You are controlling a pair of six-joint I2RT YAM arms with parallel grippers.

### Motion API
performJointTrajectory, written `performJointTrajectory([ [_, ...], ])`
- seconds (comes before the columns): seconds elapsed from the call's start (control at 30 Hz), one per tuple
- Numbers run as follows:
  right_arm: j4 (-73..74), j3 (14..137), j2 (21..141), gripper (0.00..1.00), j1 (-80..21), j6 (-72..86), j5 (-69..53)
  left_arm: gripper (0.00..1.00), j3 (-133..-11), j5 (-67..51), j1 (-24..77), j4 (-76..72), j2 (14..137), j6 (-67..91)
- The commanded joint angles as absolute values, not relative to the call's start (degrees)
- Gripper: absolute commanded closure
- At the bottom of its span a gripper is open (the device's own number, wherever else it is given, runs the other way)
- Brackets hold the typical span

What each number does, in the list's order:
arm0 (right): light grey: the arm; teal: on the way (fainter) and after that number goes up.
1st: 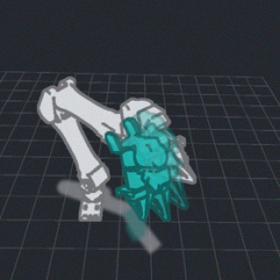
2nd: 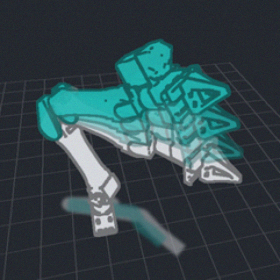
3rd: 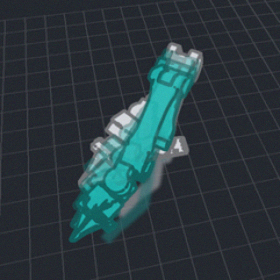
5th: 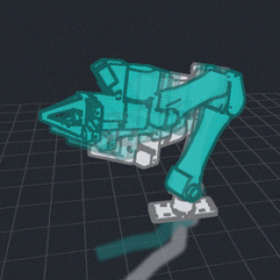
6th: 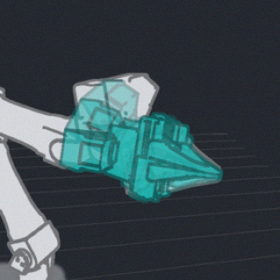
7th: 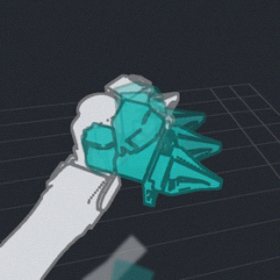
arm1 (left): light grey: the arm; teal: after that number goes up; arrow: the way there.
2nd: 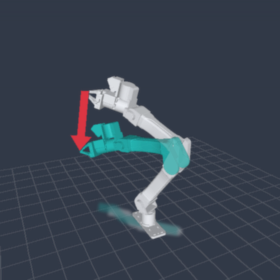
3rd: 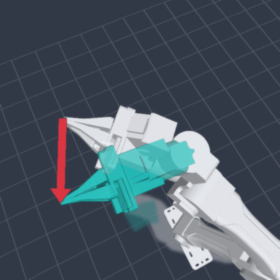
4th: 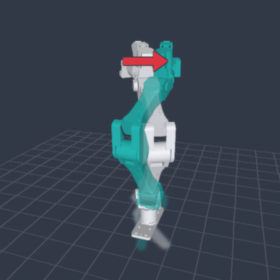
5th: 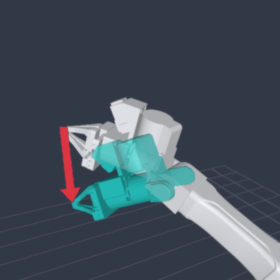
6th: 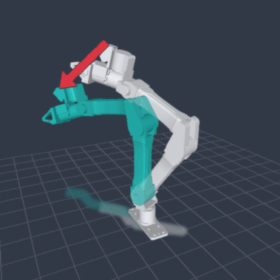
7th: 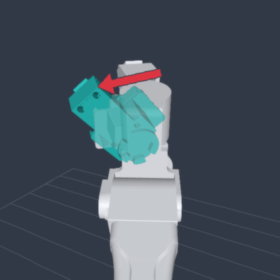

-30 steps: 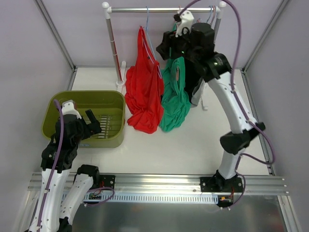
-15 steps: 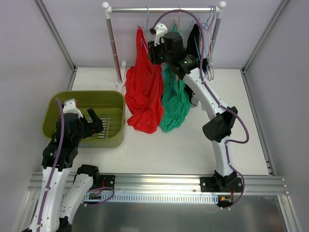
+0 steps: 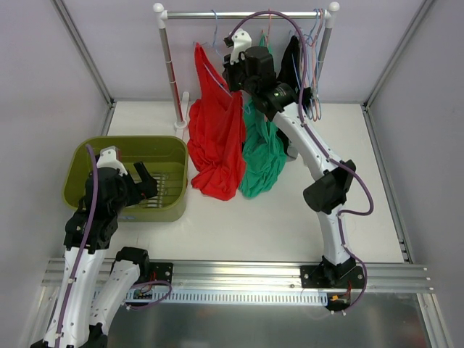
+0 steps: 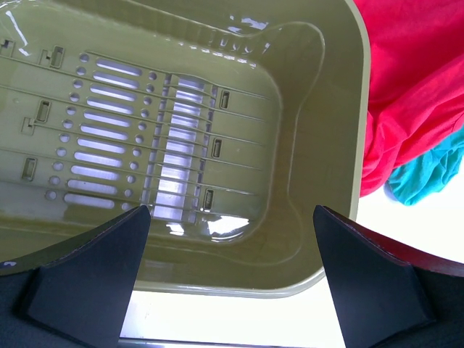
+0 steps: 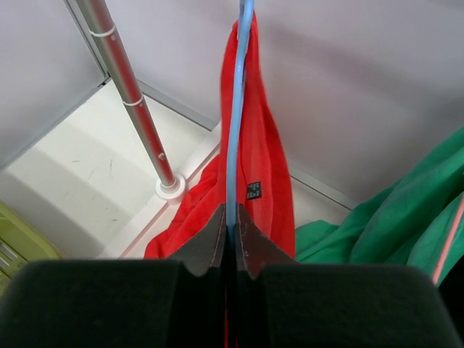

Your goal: Remove the tank top from the hanger

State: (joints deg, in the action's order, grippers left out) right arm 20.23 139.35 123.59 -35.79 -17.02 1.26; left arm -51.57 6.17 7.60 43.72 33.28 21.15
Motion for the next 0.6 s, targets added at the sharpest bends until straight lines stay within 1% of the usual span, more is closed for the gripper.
performJointTrajectory([
  [0.0, 15.6, 141.7, 121.2, 1.0, -37.0, -16.7, 2.9, 0.01, -50.8, 4.3, 8.4, 41.7, 33.8, 20.2],
  [0.13, 13.5, 141.0, 119.0, 1.0, -37.4, -13.4, 6.2, 0.02, -50.7, 4.1, 8.8, 41.7, 34.3, 20.0],
  [0.37, 8.7, 134.4, 111.5, 1.0, -38.2, -9.4, 6.7, 0.01, -50.5, 4.2, 9.4, 41.7, 33.6, 20.0],
  [0.5, 4.1, 125.1, 105.7, 1.0, -38.7, -8.8, 7.2, 0.01, -50.5, 4.1, 9.6, 41.7, 33.3, 20.0],
  [0.57, 3.3, 122.8, 103.0, 1.0, -38.7, -8.5, 7.6, 0.01, -50.5, 4.1, 9.8, 41.6, 33.2, 20.0],
])
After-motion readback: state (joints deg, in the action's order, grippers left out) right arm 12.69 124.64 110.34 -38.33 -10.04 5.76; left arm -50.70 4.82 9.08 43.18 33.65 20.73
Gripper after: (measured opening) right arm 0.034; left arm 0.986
